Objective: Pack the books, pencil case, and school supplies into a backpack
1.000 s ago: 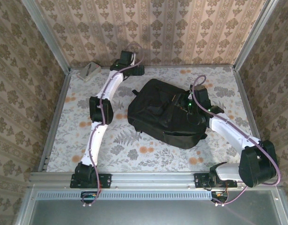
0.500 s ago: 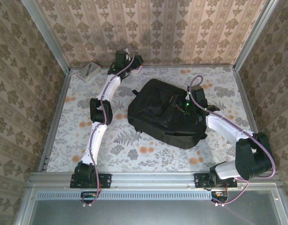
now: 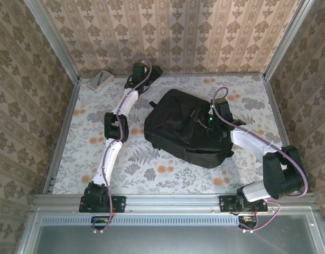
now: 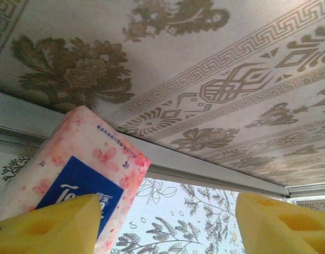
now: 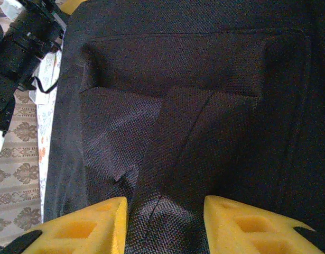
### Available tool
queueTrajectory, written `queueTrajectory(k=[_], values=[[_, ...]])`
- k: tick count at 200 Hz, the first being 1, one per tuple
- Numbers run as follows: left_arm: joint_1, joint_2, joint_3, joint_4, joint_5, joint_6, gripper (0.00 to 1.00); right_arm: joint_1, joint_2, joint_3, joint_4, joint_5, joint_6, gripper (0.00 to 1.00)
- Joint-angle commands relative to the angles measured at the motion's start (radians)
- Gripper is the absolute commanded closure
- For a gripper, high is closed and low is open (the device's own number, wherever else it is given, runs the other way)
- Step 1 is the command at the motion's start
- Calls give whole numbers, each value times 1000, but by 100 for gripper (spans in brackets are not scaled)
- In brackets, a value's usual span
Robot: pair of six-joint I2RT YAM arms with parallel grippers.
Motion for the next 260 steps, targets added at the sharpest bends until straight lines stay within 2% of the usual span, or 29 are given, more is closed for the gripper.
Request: queueTrajectory(k=[1, 49, 72, 92, 112, 133, 145, 177, 207, 231, 260], values=[[7, -24, 8, -183, -53, -23, 29, -2, 11, -16, -22, 0, 10, 56], [14, -128, -51, -391, -117, -17, 18, -3, -8, -28, -40, 16, 19, 56], [38, -197, -124, -509, -120, -27, 17, -2, -31, -32, -58, 27, 15, 56], [53, -323, -280, -571, -130, 6, 17, -4, -69, -45, -62, 43, 12, 56], [33, -501, -527, -532, -130, 49, 17, -6, -84, -49, -64, 48, 13, 56], [20, -664, -722, -526, -171, 100, 15, -5, -90, -51, -51, 51, 12, 55], [20, -723, -778, -544, -216, 160, 13, -6, -89, -48, -43, 47, 13, 55], [14, -748, -751, -615, -248, 441, 7, -4, -84, -51, -13, 26, 24, 54], [12, -653, -617, -732, -292, 687, 3, -2, -90, -59, -3, 16, 22, 53], [17, -584, -533, -788, -324, 782, 0, -3, -109, -71, -3, 14, 21, 52], [21, -530, -476, -807, -328, 822, 0, -6, -133, -77, -22, 21, 6, 51]])
